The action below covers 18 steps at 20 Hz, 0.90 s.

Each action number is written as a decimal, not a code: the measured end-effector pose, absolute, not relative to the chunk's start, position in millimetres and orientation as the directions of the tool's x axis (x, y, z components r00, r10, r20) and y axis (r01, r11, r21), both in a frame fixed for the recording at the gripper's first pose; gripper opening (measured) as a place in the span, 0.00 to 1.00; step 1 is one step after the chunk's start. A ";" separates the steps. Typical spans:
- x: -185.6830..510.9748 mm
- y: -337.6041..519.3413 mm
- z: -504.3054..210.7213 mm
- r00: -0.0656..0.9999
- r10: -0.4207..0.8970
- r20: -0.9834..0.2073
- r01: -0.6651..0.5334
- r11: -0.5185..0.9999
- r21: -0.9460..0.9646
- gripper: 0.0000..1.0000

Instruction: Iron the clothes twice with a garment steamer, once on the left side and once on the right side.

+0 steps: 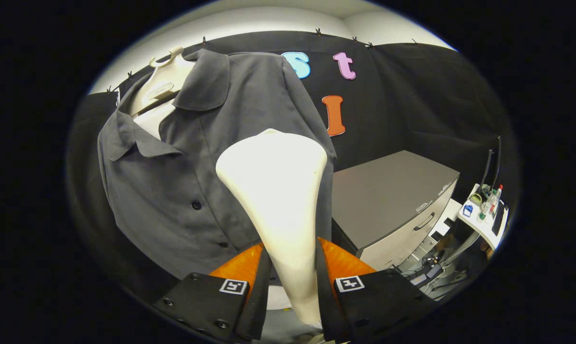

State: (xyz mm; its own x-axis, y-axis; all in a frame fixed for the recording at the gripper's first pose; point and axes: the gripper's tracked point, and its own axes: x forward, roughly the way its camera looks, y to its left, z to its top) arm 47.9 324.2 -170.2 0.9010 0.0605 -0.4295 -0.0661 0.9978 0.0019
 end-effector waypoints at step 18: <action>24.4 442.6 -124.4 0.912 0.229 -0.341 -0.256 0.966 -0.035 0.53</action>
State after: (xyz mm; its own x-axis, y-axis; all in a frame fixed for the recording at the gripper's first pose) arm 24.4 442.6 -124.4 0.9119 0.2289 -0.3406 -0.2558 0.9661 -0.0354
